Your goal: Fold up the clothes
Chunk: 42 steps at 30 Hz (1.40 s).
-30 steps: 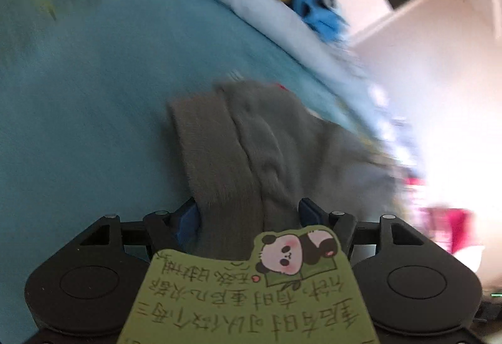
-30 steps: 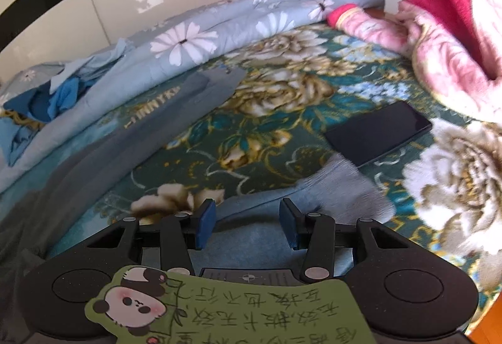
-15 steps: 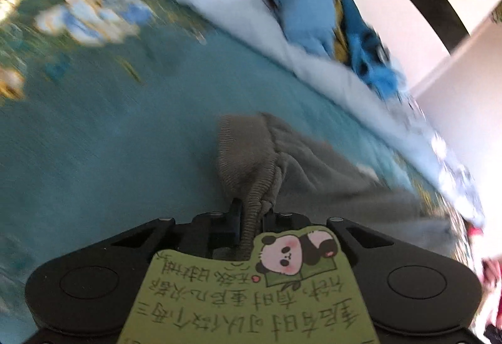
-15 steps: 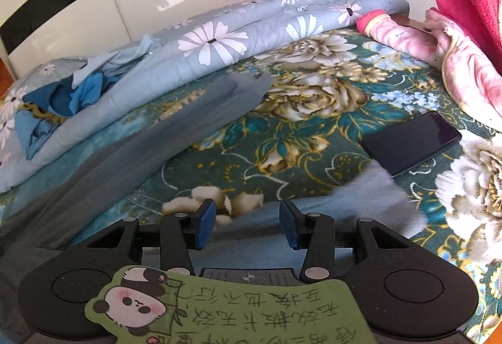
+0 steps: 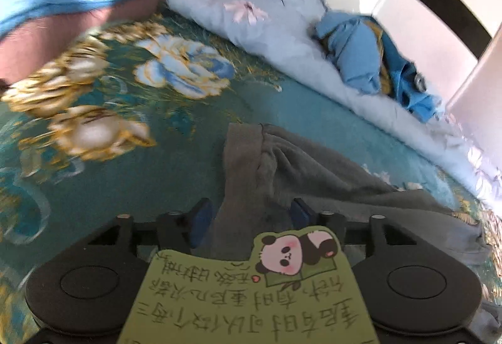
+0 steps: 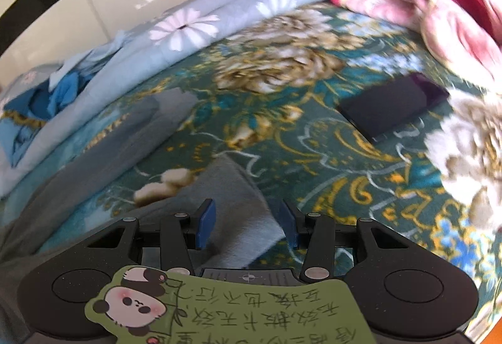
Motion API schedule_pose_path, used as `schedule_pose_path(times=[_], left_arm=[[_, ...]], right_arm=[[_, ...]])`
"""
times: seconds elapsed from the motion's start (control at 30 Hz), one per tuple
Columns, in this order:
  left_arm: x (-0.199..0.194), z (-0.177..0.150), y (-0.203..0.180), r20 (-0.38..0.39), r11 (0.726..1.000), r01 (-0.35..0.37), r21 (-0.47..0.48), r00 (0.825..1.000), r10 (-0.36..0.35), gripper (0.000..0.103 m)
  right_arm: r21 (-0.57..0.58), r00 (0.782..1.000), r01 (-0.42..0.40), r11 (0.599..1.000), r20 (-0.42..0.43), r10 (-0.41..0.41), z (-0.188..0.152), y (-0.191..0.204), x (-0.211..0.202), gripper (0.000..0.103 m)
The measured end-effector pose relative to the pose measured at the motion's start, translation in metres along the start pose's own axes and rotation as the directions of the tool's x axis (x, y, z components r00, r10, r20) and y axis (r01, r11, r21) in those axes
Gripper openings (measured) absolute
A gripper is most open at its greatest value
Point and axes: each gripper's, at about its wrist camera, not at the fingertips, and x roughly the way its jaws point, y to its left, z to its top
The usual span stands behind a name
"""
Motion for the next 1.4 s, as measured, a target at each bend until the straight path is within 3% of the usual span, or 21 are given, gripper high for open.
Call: schedule_pose_path(times=[0.03,0.1,0.13,0.27,0.37,0.4,0.47,0.5,0.57,0.63,0.73,0.83,0.87,0.93,1.03,1.13,1.2,1.27,1.33,1.4], left_arm=[[-0.015,-0.009,0.006,0.019,1.0,-0.012,-0.028,1.0,0.012,0.072],[-0.038,-0.034,0.021,0.021,0.991,-0.002,-0.135,1.0,0.004,0.074],[-0.046,-0.047,0.028,0.012,0.98,0.034,-0.195,0.999,-0.033,0.074],[-0.055,-0.086,0.04,0.036,0.908,0.165,-0.385,0.986,-0.164,0.074],[-0.047,-0.103,0.039,0.049,0.85,0.195,-0.489,0.979,-0.196,0.074],[-0.044,-0.108,0.038,0.05,0.833,0.193,-0.519,0.979,-0.195,0.074],[-0.037,-0.112,0.036,0.071,0.803,0.229,-0.551,0.971,-0.228,0.073],[-0.033,-0.113,0.034,0.091,0.771,0.254,-0.584,0.964,-0.249,0.072],[-0.025,-0.113,0.033,0.139,0.696,0.304,-0.65,0.949,-0.284,0.07],[-0.018,-0.111,0.032,0.185,0.663,0.316,-0.679,0.947,-0.262,0.066],[-0.016,-0.104,0.031,0.18,0.676,0.244,-0.695,0.97,-0.165,0.047],[-0.02,-0.09,0.029,0.16,0.748,0.169,-0.642,0.983,-0.085,0.015],[-0.024,-0.085,0.028,0.165,0.765,0.155,-0.625,0.984,-0.064,0.011],[-0.036,-0.076,0.024,0.185,0.793,0.142,-0.592,0.982,-0.037,0.009],[-0.073,-0.063,0.021,0.268,0.842,0.178,-0.509,0.963,-0.041,0.008],[-0.108,-0.065,0.03,0.309,0.863,0.182,-0.471,0.95,-0.032,0.008],[-0.11,-0.078,0.042,0.267,0.878,0.117,-0.464,0.964,0.013,0.008],[-0.098,-0.097,0.058,0.175,0.866,0.033,-0.5,0.983,0.064,0.008],[-0.085,-0.112,0.069,0.133,0.851,0.007,-0.526,0.988,0.074,0.008],[-0.08,-0.117,0.07,0.13,0.857,0.001,-0.516,0.988,0.078,0.008]], right_arm=[[0.023,1.0,-0.003,1.0,-0.007,0.003,-0.002,-0.007,0.001,0.047],[0.08,0.999,-0.017,0.997,-0.028,0.019,-0.007,-0.021,0.005,0.051],[0.11,0.999,-0.029,0.994,-0.039,0.033,-0.01,-0.027,0.008,0.051],[0.185,0.993,-0.091,0.978,-0.062,0.105,-0.019,-0.036,0.02,0.051],[0.19,0.989,-0.119,0.974,-0.063,0.133,-0.02,-0.029,0.025,0.051],[0.192,0.988,-0.13,0.973,-0.063,0.144,-0.021,-0.027,0.027,0.048],[0.21,0.982,-0.163,0.964,-0.061,0.179,-0.02,-0.022,0.027,0.032],[0.22,0.979,-0.175,0.96,-0.061,0.193,-0.019,-0.02,0.027,0.027],[0.23,0.979,-0.178,0.957,-0.053,0.195,-0.018,-0.018,0.027,0.009],[0.246,0.979,-0.181,0.952,-0.046,0.198,-0.016,-0.016,0.026,0.007],[0.251,0.98,-0.187,0.95,-0.022,0.199,-0.012,-0.015,0.02,0.005],[0.235,0.978,-0.201,0.951,-0.001,0.206,-0.005,-0.014,0.012,0.005],[0.223,0.978,-0.203,0.953,0.004,0.207,-0.002,-0.014,0.009,0.004],[0.2,0.979,-0.203,0.959,0.022,0.203,0.003,-0.01,0.003,0.004],[0.17,0.975,-0.22,0.961,0.067,0.211,0.011,-0.006,-0.012,0.004],[0.115,0.972,-0.221,0.969,0.104,0.209,0.013,-0.005,-0.032,0.004],[0.084,0.979,-0.187,0.979,0.104,0.178,0.007,-0.009,-0.037,0.004],[0.121,0.989,-0.145,0.982,0.039,0.141,-0.004,-0.023,-0.022,0.004],[0.153,0.994,-0.102,0.983,-0.026,0.107,-0.014,-0.036,-0.007,0.004],[0.144,0.994,-0.08,0.986,-0.057,0.089,-0.019,-0.04,0.002,0.004]])
